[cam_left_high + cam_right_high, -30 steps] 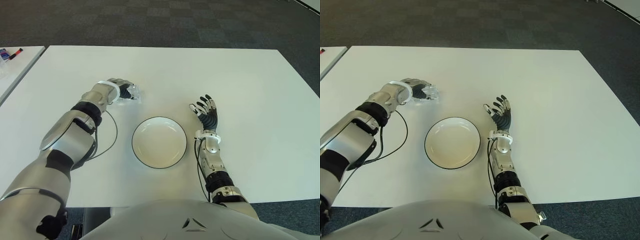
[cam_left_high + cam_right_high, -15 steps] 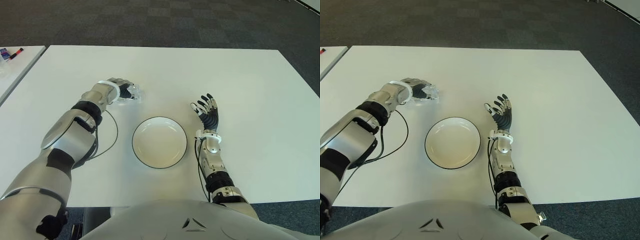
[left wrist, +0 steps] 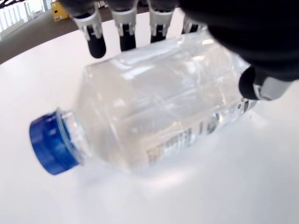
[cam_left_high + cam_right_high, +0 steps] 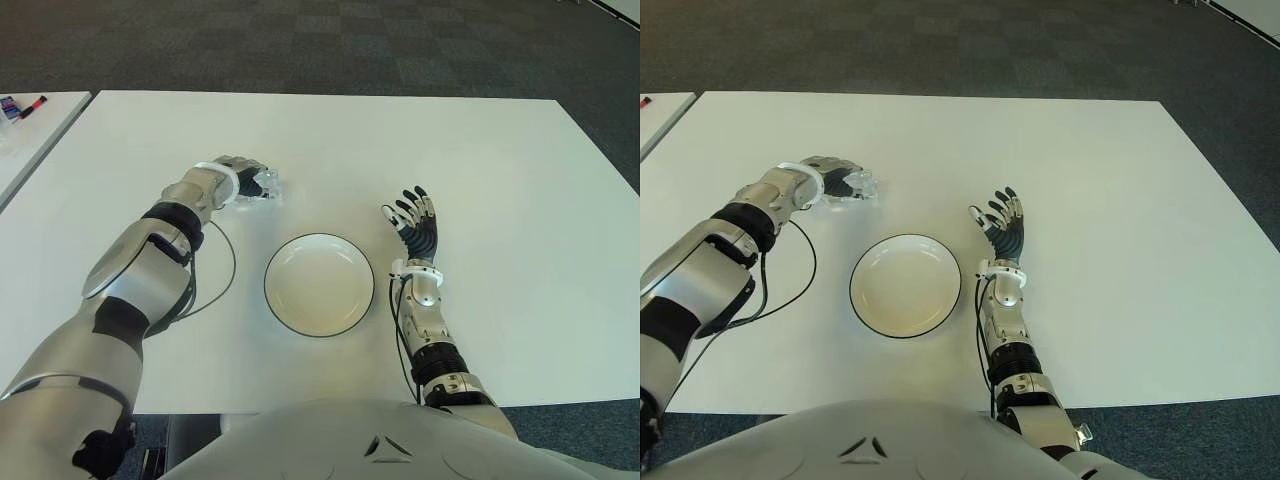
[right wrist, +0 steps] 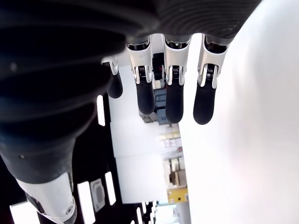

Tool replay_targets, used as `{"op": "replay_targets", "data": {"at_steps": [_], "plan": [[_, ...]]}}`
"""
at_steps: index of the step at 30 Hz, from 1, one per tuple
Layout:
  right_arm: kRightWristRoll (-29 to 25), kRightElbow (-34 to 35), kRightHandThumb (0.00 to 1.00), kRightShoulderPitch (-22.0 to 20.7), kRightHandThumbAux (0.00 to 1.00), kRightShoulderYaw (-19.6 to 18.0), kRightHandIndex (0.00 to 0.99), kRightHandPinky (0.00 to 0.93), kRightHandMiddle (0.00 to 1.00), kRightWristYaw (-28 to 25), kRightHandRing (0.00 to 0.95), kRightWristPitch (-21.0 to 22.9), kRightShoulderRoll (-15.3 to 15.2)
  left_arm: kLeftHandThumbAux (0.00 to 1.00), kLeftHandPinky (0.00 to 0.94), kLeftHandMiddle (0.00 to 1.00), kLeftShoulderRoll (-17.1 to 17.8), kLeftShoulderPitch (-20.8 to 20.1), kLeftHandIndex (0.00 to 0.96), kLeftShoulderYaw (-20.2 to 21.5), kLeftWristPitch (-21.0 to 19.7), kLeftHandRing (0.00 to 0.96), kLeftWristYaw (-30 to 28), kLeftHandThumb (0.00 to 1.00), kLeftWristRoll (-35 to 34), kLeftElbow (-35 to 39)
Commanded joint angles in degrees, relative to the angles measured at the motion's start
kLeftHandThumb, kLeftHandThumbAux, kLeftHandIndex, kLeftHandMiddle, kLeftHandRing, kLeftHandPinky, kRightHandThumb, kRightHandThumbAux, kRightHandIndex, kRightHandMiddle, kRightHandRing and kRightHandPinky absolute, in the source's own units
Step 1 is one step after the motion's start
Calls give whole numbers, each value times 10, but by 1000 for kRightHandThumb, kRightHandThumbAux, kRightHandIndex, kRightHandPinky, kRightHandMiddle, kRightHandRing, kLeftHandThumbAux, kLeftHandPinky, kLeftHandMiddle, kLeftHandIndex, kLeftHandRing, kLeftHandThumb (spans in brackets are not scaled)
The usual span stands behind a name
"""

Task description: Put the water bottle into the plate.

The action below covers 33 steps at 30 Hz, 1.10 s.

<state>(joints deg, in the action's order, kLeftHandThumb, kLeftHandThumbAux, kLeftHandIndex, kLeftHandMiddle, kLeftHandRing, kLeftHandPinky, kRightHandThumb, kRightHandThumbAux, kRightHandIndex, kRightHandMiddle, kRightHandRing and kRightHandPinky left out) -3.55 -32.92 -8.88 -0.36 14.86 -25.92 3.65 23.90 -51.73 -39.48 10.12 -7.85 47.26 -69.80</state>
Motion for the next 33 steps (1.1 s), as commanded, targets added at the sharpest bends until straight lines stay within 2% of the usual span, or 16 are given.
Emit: {"op": "replay_targets", "data": {"at_steps": [1,8,12,13,14,16,17,19,21,22,25,28,32,33], "plan": [[-5,2,595,9,760,0,115,323,215,-1,249,-5,45,296,75,0,-10,13,0,-5,1,0,-1,625,3,-13],[-7,3,610,9,755,-1,117,326,217,-3,253,-6,45,314,101,5,-10,14,0,-5,5,25,11,660,4,-11],[-8,4,611,9,752,-2,117,325,215,-4,252,-8,45,339,128,81,-9,16,34,-3,11,94,21,691,1,-10],[-9,4,611,9,752,-2,117,326,215,-4,252,-8,45,350,150,147,-9,16,69,-2,12,148,23,712,0,-10],[-9,4,611,9,751,-3,117,326,215,-5,253,-9,45,353,158,171,-9,17,82,2,12,167,27,720,-3,-9],[-10,3,612,9,752,-3,119,328,216,-5,254,-10,45,376,237,331,-10,18,176,6,13,288,31,760,-7,-9],[-10,3,613,9,752,-3,119,328,217,-5,254,-11,45,379,249,354,-10,19,189,9,12,305,34,765,-10,-9],[-11,2,616,9,752,-3,120,327,218,-6,255,-12,45,394,314,452,-11,20,277,11,12,367,38,785,-13,-10],[-12,2,618,9,752,-4,121,327,218,-7,255,-12,45,399,337,485,-11,22,307,14,13,388,45,791,-17,-9],[-14,2,619,8,752,-4,121,329,220,-7,257,-13,45,473,338,488,-10,24,328,18,18,411,59,848,-21,-9],[-16,0,624,8,749,-5,124,334,227,-8,264,-16,46,603,366,490,-9,31,371,25,31,470,92,843,-26,-8],[-17,-1,624,6,743,-6,126,336,230,-6,268,-19,46,644,432,494,-9,34,391,28,39,551,115,844,-25,-10],[-16,-4,622,6,739,-7,127,336,232,-6,268,-22,46,659,486,499,-8,36,397,30,47,610,136,845,-25,-15],[-16,-4,623,5,737,-7,126,335,231,-5,268,-23,46,660,532,506,-8,37,397,31,50,639,142,846,-25,-17]]}}
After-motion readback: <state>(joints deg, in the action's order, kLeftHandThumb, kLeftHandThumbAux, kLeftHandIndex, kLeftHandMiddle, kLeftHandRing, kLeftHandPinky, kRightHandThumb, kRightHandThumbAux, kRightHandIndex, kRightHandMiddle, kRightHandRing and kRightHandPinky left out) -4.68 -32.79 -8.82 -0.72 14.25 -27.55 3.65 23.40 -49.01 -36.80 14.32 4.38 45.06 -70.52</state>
